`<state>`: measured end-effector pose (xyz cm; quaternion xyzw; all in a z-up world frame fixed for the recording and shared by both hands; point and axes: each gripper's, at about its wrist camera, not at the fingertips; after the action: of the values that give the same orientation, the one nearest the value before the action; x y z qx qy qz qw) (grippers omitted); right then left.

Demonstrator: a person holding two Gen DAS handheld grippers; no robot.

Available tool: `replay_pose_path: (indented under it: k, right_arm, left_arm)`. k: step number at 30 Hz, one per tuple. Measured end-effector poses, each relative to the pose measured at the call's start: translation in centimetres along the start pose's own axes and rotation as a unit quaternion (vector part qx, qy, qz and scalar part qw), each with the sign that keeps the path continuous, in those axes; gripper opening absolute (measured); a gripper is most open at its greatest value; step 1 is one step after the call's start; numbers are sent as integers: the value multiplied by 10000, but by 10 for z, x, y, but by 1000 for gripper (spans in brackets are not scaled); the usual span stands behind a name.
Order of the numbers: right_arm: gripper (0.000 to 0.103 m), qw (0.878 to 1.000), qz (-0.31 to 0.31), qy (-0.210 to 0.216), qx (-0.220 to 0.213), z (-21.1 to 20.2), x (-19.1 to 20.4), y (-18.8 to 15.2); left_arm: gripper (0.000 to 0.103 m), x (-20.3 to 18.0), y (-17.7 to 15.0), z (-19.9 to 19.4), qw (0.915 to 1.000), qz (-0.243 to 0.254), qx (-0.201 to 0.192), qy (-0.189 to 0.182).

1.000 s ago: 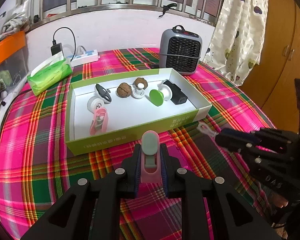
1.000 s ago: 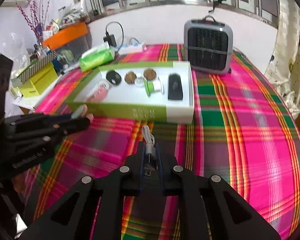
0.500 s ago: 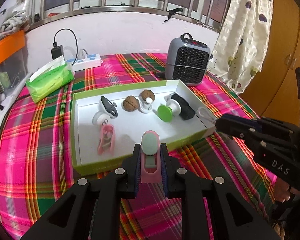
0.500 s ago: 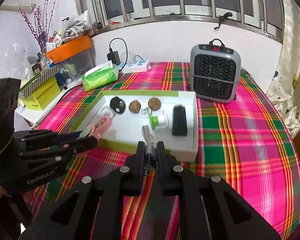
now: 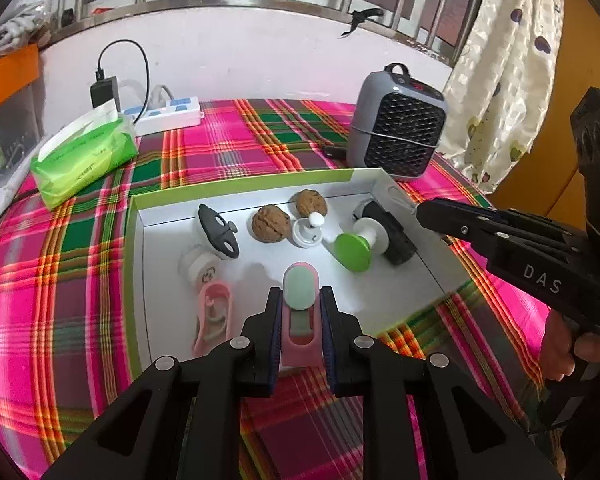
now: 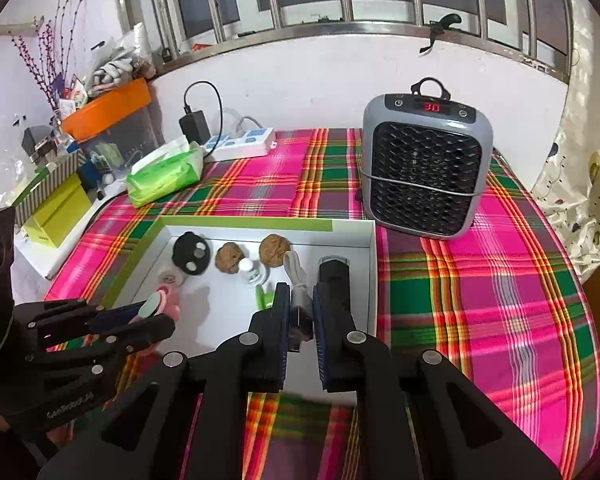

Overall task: Organize objects
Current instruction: 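Lower the pink clip and cable into the box with both tools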

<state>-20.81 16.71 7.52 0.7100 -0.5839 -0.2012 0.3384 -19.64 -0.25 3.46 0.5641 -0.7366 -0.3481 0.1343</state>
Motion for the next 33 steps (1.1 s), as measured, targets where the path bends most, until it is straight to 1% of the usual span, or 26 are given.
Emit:
replay_pose_path:
  k: [6,17,33]
  right_arm:
    - [12,9998,118,83,159,21,-9,10]
    - [12,9993,56,152,337,45,-11,21]
    - [12,9980,34,225,592,65,-11,24]
  left_arm:
    - [16,4,8,12,10000,-10,46,-4]
    - [16,9,11,27,9998,-29,167,58]
    - [16,9,9,40,9994,-33,346,81]
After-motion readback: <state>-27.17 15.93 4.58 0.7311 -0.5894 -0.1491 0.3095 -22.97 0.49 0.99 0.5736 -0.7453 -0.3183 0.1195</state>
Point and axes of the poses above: each gripper's, at about its wrist camera, not at the fingertips, and z roughly the way its jaws point, x to its left, y to its top, and after that the axes turned 1 degree about -y, right-handed
